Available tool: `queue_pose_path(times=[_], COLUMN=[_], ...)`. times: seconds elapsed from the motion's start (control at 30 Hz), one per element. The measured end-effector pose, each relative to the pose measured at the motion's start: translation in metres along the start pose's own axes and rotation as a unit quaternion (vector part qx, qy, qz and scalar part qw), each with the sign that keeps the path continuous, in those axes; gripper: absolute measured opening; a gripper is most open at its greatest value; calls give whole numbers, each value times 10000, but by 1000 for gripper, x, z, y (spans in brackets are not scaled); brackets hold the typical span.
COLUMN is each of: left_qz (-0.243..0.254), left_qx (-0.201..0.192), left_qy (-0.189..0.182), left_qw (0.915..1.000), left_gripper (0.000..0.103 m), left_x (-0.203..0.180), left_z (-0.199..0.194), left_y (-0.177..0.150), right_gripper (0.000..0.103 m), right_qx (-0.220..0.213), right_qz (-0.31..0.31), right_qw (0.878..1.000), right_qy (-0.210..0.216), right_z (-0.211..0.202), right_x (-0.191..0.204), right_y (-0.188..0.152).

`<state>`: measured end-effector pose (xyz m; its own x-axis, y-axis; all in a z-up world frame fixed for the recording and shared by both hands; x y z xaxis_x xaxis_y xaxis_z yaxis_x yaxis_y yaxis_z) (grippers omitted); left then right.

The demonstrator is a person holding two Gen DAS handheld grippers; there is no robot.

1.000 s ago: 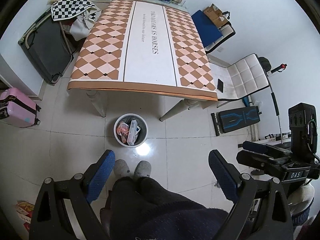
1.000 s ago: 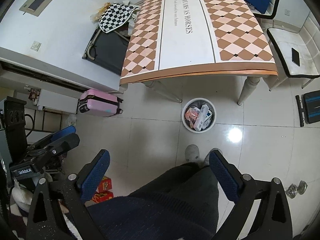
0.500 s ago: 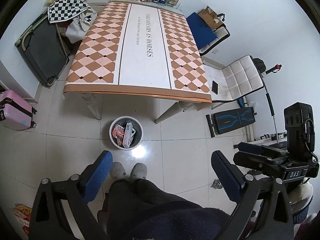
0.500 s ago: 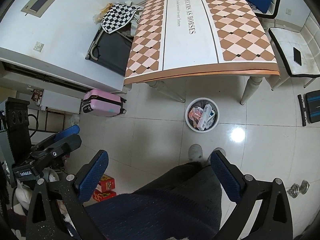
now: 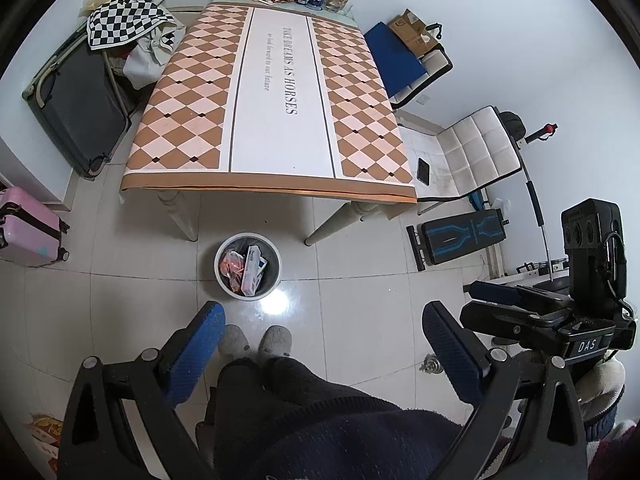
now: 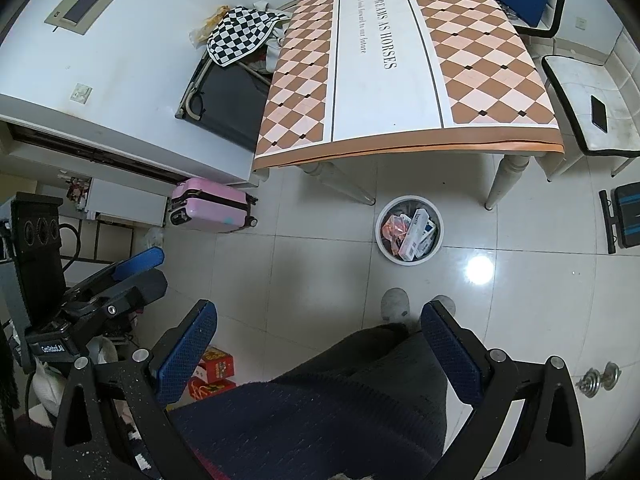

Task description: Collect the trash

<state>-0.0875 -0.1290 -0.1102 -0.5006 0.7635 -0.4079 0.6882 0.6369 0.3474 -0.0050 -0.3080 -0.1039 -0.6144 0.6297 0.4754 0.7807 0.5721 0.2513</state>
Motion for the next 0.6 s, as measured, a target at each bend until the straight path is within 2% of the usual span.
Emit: queue_pose_path(times=[0.6], left_qz=[67], left_qx=[14], left_qy=[-76], left_qw=[9999], left_gripper=[101], left_x=[-5], left_z=[3], left_y=[-2], right_gripper=[103], right_qx=[3], right_qz=[5], right_qw=[10000], right_qy=[-36], right_z=[-6], right_x=[-4], right_y=[2])
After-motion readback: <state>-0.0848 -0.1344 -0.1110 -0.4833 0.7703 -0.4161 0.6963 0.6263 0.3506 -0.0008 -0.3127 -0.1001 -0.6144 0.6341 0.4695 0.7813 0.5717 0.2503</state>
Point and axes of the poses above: each gripper's, at about its wrist camera, not at the fingertips, and z roughly the way its jaws point, x to its left, y to its top, the point moved 4 cm from there along z, roughly the way its jaws point, and after that the axes turned 6 degrees about -x, right-handed, at the moved point
